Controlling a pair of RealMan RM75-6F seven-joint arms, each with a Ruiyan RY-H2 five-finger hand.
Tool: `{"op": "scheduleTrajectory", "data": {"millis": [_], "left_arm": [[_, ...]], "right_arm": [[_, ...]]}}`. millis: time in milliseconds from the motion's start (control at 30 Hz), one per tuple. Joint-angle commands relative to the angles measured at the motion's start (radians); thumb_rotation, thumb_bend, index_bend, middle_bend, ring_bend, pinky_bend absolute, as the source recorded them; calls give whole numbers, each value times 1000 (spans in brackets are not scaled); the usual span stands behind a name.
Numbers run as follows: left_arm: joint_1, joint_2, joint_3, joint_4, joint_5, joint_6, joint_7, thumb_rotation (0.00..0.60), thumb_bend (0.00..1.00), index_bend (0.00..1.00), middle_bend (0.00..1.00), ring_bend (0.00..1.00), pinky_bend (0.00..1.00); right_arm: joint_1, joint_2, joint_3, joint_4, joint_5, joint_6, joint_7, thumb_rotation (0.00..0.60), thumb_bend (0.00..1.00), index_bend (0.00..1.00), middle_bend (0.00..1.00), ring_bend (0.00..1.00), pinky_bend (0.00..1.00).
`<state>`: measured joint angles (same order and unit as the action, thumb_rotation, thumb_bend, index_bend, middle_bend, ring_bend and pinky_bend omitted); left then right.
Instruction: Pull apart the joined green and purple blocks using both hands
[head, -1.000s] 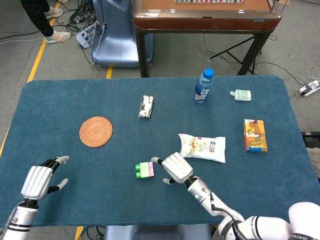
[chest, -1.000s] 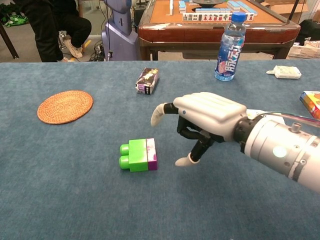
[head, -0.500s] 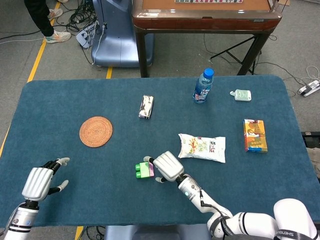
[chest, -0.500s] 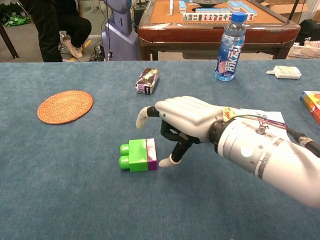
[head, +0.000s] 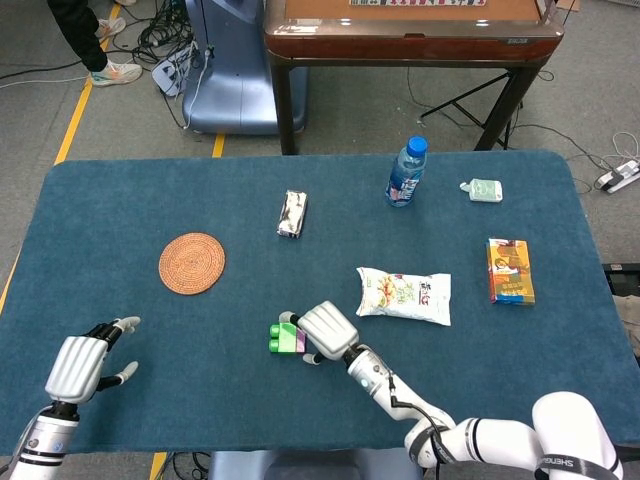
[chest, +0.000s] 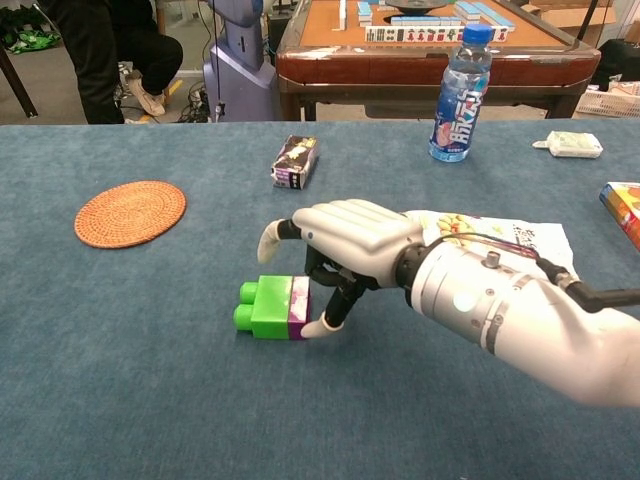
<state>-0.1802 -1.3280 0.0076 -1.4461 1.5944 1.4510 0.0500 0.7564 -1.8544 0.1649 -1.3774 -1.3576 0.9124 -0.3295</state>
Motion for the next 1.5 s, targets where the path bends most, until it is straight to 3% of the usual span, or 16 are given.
{"op": "scheduleTrajectory", "data": {"millis": [33,700,967,1100,1267,1500], "left_arm": [[1,-2,1,2,0,0,-1,600,230,306,377,416,691],[5,-17,7,22,-4,-7,-14,600,230,306,377,416,691],[3,-19,7,19,-5,-12,-8,600,230,306,377,416,691],[3,-18,6,19,-7,-12,-9,600,230,306,377,416,691],[2,-22,7,19,-6,-15,-8,600,230,306,377,416,691],[-2,-25,7,19,-5,-21,-7,600,230,307,377,416,691]], "right_arm": [[3,-4,-2,4,0,0,1,600,0,269,933,1000,1000],[56,-41,66,92,80,-18,4,600,0,269,933,1000,1000],[91,36,101,31,148,-86,-14,600,0,269,933,1000,1000],[119,133,116,-64,234,-150,-84,600,0,269,942,1000,1000],[186,248,120,-171,424,-201,-230,600,0,270,967,1000,1000],[282,287,87,-222,647,-173,-338,600,0,226,973,1000,1000]]}}
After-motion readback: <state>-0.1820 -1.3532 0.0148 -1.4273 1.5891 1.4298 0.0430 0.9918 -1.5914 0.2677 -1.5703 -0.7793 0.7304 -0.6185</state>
